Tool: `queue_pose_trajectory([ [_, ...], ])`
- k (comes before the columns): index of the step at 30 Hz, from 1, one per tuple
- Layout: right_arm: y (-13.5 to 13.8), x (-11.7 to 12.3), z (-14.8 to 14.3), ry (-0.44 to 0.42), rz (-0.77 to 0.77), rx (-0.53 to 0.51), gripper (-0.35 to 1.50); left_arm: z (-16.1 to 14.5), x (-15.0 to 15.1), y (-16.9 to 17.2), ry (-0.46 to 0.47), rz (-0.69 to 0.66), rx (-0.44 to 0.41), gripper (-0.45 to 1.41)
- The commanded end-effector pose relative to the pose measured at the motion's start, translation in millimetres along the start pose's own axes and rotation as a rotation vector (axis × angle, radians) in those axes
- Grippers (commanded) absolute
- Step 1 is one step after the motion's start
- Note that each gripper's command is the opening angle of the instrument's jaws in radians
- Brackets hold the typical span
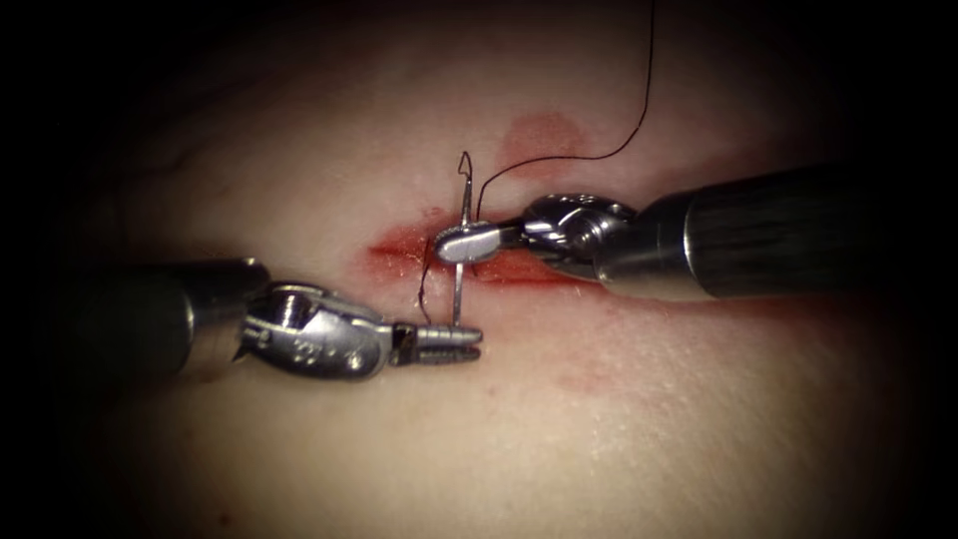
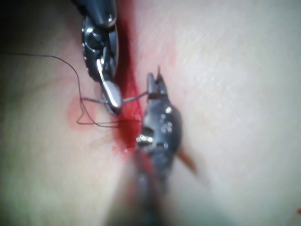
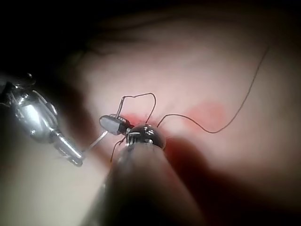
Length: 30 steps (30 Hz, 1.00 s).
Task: Wound Closure
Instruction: Pass the needle to the right gripper.
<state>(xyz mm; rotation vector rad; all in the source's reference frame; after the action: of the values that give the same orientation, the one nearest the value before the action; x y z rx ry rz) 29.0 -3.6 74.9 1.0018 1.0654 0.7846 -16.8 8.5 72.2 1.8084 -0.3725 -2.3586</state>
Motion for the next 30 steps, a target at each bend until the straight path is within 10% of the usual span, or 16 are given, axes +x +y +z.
queue_pose_trajectory([
  [1,0.4,-0.2,0.7,-0.005,0.000,-0.011,-0.35,0.7,-0.4,0.5,0.000,0.000,-0.002,-0.35],
  [11,0.2,-0.2,0.2,0.000,0.006,-0.028,-0.35,0.8,-0.4,0.5,-0.002,0.000,-0.004,-0.35],
  [14,0.3,-0.3,-0.1,0.000,0.000,-0.037,-0.35,0.8,-0.3,0.1,0.002,-0.115,-0.005,0.26],
  [17,0.5,-0.3,-0.4,0.003,-0.012,-0.044,-0.35,0.5,-0.3,-0.4,-0.001,-0.215,-0.002,0.47],
  [30,3.2,0.2,-3.1,-0.038,-0.181,-0.207,-0.35,-0.7,0.3,-0.2,0.023,-0.415,-0.040,0.33],
])
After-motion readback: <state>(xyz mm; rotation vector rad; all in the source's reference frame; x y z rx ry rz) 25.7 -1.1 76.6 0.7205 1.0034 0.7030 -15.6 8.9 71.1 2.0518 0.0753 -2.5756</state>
